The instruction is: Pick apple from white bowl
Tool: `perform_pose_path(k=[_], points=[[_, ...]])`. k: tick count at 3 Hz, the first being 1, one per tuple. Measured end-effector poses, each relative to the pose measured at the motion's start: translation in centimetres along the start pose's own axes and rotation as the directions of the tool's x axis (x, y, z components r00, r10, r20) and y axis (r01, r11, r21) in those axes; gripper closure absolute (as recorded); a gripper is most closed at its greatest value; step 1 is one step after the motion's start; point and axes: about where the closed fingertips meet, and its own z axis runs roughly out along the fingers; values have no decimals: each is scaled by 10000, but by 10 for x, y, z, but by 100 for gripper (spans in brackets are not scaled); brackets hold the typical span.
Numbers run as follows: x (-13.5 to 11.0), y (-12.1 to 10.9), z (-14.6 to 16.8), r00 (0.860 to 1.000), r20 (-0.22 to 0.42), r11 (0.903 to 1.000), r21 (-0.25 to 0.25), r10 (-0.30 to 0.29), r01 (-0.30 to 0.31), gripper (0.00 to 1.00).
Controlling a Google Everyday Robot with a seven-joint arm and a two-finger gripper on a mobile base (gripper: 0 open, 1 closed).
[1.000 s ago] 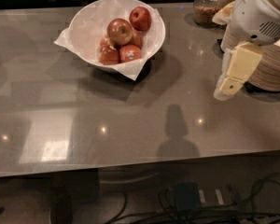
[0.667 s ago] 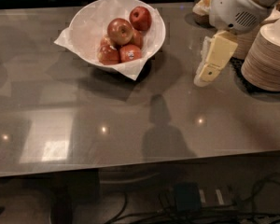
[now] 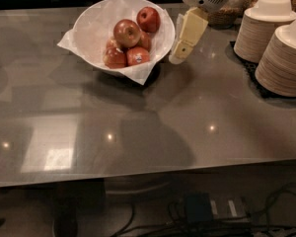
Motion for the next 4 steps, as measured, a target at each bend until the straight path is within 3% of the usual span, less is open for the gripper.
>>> perform_pose_path(k=[1,2,4], points=[[-27,-27,25,9978,601,9996,-45,-280,283,0],[-27,-28,25,9978,602,9996,-44,-284,287,0],[-33,-67,58,9904,1074,9961,205,-872,855,0]])
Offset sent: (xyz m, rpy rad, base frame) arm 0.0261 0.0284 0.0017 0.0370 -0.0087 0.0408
